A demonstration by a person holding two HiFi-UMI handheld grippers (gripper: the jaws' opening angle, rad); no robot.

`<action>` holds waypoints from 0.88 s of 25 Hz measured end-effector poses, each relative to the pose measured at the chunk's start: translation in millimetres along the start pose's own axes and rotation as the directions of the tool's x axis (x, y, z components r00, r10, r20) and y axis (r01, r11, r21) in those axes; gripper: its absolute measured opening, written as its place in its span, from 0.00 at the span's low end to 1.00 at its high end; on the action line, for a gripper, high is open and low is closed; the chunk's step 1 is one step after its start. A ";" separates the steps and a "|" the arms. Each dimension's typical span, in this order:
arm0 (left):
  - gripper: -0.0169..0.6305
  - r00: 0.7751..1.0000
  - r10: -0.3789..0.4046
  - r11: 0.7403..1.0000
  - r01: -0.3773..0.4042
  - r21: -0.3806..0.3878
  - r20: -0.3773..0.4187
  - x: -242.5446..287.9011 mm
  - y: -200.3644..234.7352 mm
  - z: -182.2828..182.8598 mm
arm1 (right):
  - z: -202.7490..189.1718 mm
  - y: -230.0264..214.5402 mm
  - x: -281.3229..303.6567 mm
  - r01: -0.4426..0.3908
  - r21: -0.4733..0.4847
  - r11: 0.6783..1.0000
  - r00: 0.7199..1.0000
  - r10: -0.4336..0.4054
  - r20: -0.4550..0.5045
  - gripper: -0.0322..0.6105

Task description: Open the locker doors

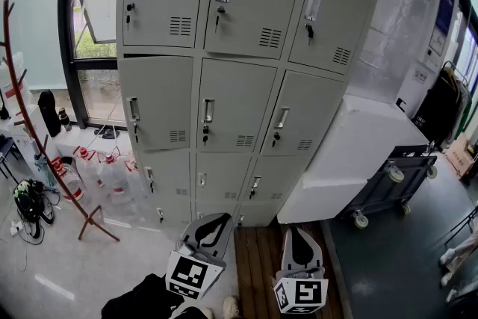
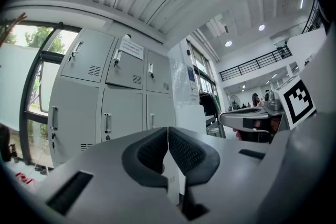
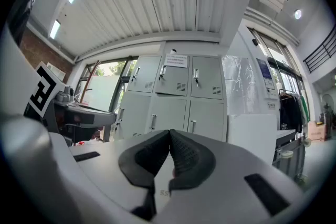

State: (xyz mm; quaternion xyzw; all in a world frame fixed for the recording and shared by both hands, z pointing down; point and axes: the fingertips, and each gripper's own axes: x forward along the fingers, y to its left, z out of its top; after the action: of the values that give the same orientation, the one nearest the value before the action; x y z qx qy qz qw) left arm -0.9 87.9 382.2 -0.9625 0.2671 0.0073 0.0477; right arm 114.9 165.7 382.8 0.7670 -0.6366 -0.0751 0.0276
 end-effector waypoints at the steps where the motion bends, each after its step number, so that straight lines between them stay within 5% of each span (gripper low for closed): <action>1: 0.06 1.000 0.000 1.000 0.000 0.002 0.000 0.4 2.5 0.1 | 0.8 1.3 1.5 0.003 0.010 1.000 1.000 -0.003 0.005 0.07; 12: 0.06 1.000 0.017 1.000 -0.017 0.014 0.014 21.3 28.9 0.5 | -5.0 5.5 39.7 -0.023 0.015 1.000 1.000 0.023 0.002 0.07; 22: 0.06 0.999 0.032 0.999 -0.033 0.017 0.020 95.7 60.1 0.0 | -14.6 -33.4 111.5 -0.025 0.011 1.000 1.000 0.025 0.007 0.07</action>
State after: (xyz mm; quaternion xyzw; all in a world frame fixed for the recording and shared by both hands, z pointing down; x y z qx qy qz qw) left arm 50.2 -12.5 373.1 -0.9574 0.2822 0.0155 0.0586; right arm 169.5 61.9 383.8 0.7589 -0.6466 -0.0737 0.0223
